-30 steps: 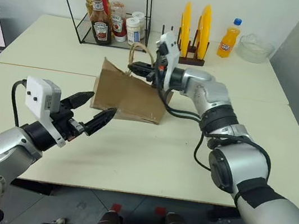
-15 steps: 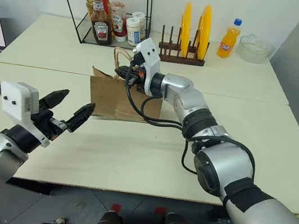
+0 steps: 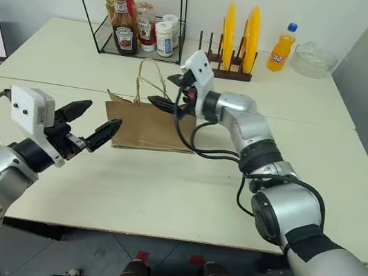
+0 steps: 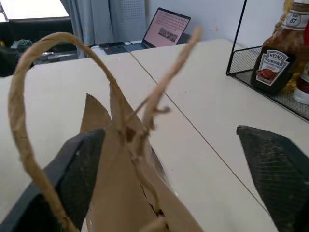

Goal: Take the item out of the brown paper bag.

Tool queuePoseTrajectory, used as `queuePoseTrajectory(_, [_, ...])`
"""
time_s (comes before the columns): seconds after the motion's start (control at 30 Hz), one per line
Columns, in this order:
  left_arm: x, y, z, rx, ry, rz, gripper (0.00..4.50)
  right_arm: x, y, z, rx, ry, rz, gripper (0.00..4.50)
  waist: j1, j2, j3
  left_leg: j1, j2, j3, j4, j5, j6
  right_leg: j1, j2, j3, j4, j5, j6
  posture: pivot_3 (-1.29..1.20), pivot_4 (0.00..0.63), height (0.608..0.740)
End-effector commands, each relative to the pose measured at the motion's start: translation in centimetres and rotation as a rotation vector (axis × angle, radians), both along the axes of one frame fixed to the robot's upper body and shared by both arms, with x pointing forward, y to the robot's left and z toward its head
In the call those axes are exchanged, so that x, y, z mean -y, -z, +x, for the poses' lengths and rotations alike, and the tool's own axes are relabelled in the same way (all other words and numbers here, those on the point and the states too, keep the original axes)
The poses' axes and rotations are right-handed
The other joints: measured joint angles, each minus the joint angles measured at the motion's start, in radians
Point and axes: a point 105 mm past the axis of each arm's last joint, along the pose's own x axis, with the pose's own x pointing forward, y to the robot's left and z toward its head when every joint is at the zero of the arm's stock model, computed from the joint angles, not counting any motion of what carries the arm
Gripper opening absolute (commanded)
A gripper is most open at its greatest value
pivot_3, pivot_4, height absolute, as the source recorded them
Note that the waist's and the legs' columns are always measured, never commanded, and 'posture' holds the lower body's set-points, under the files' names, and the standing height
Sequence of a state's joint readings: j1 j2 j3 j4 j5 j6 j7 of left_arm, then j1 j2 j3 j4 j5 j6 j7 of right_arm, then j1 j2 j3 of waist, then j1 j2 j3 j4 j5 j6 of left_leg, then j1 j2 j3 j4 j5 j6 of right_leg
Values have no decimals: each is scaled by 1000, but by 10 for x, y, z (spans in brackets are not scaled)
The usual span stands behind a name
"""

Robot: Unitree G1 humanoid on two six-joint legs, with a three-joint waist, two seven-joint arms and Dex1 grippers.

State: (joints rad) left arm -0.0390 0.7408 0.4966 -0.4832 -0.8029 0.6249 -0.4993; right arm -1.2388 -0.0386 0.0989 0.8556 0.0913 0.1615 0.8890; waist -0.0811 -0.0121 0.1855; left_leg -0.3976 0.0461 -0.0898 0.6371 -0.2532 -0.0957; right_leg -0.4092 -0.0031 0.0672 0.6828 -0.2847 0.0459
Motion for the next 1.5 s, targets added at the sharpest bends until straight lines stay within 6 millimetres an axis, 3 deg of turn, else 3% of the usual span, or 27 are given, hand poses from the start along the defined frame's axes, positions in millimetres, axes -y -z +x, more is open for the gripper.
queuePoseTrajectory(0.03, [-9, -12, 4, 6, 46, 79, 4500, 13, -14, -14, 62, -53, -23, 4438, 0, 0, 0, 0, 0, 0, 0, 0, 0, 0, 0, 0, 0, 0, 0, 0, 150, 740])
queuePoseTrajectory(0.17, [-22, -26, 18, 5, 80, 170, 4500, 46, -8, -33, 37, -72, -58, 4438, 6, 0, 0, 0, 0, -1, -1, 0, 0, 0, 0, -1, 0, 0, 0, 0, 150, 740])
queuePoseTrajectory(0.33, [-41, -49, 50, 69, 73, 224, 4500, 94, -10, -56, 45, 62, -14, 4438, 15, 0, 0, 0, 0, -1, -1, 0, 0, 0, 0, -2, 0, 0, 0, 0, 150, 740])
queuePoseTrajectory(0.47, [-45, -60, 88, 133, 28, 271, 4500, 99, -12, -79, 73, 162, 76, 4438, 22, 0, 0, 0, 0, -1, -1, 0, 0, 0, 1, -1, 0, 0, 0, 0, 150, 740])
queuePoseTrajectory(0.63, [-49, -63, 130, 165, -58, 411, 4500, 110, 15, -101, 55, 302, 92, 4438, 25, -1, 0, -1, 0, -1, 0, 0, 0, 0, 0, -2, -1, 0, 0, 0, 150, 740])
queuePoseTrajectory(0.87, [-31, -39, 151, 74, 41, 560, 4500, 129, 27, -120, 10, 425, 132, 4438, 21, -2, 0, -2, -1, -1, 1, 0, 0, -1, 0, -1, 0, 0, 0, 0, 150, 740])
queuePoseTrajectory(1.0, [-20, -20, 150, -8, 148, 606, 4500, 130, 27, -127, 3, 423, 157, 4438, 18, -2, 0, -2, -1, -2, 1, 0, 0, -1, 1, -2, 0, 0, 0, 0, 150, 740])
queuePoseTrajectory(1.17, [-7, -5, 134, -111, 363, 610, 4500, 131, 24, -141, 13, 345, 184, 4438, 20, -2, 1, -2, -1, -2, 1, 0, 0, 0, 0, -2, 0, 0, 0, 0, 150, 740])
queuePoseTrajectory(1.33, [9, 5, 102, -202, 634, 605, 4500, 129, 19, -152, 79, 238, 134, 4438, 17, -2, 1, -2, -1, -2, 1, 0, 0, 0, 1, -2, 0, 0, 0, 0, 150, 740])
queuePoseTrajectory(1.5, [23, 19, 63, -267, 773, 618, 4500, 131, 40, -151, 84, 155, 31, 4438, 9, -3, 1, -1, 0, -2, 1, 0, 0, 1, 1, -1, 0, 0, 0, 0, 150, 740])
